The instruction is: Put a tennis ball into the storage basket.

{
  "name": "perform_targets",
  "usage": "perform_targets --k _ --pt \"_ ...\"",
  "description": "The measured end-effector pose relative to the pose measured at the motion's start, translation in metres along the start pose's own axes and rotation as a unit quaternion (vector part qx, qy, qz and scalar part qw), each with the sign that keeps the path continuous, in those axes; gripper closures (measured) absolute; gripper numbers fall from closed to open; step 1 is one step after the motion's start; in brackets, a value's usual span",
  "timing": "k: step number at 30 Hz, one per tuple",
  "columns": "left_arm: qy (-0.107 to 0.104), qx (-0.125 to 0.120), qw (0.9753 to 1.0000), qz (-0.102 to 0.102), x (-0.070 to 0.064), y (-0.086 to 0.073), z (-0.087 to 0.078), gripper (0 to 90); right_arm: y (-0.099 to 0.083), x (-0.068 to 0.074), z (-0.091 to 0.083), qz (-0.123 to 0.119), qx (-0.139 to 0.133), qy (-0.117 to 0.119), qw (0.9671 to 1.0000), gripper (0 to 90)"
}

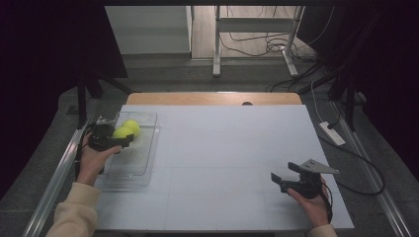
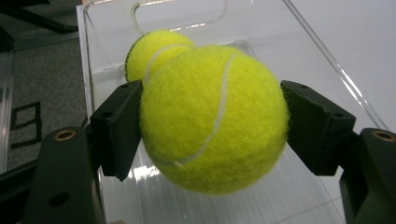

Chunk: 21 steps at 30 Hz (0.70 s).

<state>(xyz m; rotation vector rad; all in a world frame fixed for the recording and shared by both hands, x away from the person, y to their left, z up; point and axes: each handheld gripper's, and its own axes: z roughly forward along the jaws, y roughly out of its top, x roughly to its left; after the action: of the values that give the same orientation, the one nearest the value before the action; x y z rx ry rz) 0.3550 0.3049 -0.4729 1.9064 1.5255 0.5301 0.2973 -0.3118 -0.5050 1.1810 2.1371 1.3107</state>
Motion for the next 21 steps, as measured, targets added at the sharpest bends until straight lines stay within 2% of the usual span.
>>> perform_targets --k 4,11,21 --pt "0.005 0.013 0.9999 0.007 -0.0015 -0.0005 0.0034 26.8 -0.0001 0.0001 0.0002 0.000 0.001 0.000 1.0000 15.0" --pt "0.014 0.028 0.9995 0.005 -0.0005 -0.0018 0.0063 26.7 -0.0004 0.0002 0.0006 -0.001 0.002 0.000 1.0000 15.0" --pt "0.021 0.030 0.9993 0.007 -0.0022 -0.0013 0.0062 26.5 -0.0008 0.0001 0.0009 -0.001 0.003 0.001 1.0000 15.0"
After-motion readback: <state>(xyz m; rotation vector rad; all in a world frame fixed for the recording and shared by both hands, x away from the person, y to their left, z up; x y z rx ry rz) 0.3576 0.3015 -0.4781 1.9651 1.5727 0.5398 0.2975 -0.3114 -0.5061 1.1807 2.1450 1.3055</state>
